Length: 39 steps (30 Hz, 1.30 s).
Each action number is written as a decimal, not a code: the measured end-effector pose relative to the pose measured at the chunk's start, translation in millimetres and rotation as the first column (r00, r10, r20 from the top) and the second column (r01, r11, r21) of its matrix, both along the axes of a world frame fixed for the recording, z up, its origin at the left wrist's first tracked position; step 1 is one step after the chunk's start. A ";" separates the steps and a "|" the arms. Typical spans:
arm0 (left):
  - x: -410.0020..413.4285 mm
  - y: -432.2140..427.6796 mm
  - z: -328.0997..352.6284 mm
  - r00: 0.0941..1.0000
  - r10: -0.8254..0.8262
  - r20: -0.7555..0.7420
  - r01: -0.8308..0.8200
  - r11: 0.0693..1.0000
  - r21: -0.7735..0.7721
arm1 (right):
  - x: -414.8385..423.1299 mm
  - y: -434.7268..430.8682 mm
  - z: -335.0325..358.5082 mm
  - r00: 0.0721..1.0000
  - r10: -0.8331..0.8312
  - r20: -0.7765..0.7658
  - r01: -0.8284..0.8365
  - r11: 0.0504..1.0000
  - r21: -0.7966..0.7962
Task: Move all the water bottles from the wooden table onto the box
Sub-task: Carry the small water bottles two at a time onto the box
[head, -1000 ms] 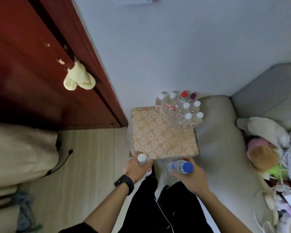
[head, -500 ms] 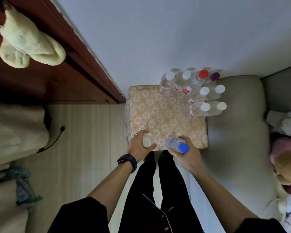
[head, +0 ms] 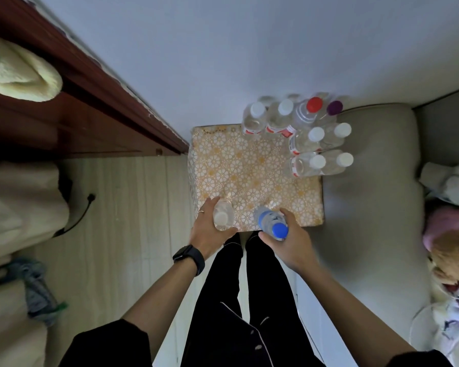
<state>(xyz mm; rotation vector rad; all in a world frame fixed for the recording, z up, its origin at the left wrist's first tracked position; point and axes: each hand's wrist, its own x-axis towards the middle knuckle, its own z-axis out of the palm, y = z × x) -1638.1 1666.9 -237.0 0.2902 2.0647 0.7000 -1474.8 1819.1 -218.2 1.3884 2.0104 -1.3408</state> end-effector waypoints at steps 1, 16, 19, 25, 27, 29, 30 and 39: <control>1.9 -1.4 -1.0 1.000 0.009 -0.005 -0.009 1.000 -0.002 | -0.4 2.1 3.7 0.998 0.046 0.035 -0.046 0.999 0.009; -27.2 63.4 6.4 0.997 -0.026 -0.073 0.024 0.999 -0.039 | -39.5 51.2 27.5 0.982 0.186 0.043 -0.191 0.945 0.267; -40.4 94.3 6.9 0.991 -0.089 -0.102 0.089 0.996 -0.007 | -57.9 68.0 34.6 0.983 0.185 0.005 -0.175 0.923 0.343; -59.9 151.2 7.2 0.984 -0.114 -0.135 0.120 0.992 0.035 | -106.5 116.1 42.7 0.969 0.244 -0.020 -0.209 0.865 0.456; -63.1 164.5 4.5 0.987 -0.082 -0.140 0.089 0.995 0.046 | -119.8 129.1 39.6 0.971 0.238 -0.013 -0.206 0.865 0.458; -65.9 175.7 0.9 0.987 -0.070 -0.144 0.077 0.996 0.047 | -130.9 139.4 34.9 0.975 0.224 0.001 -0.200 0.868 0.455; -66.9 179.9 -0.5 0.988 -0.059 -0.142 0.066 0.997 0.047 | -134.9 143.5 31.8 0.975 0.222 0.013 -0.204 0.869 0.452; -63.4 182.8 -10.5 0.986 0.166 -0.026 -0.160 0.974 0.159 | -146.9 154.0 20.9 0.945 0.313 0.097 -0.322 0.833 0.450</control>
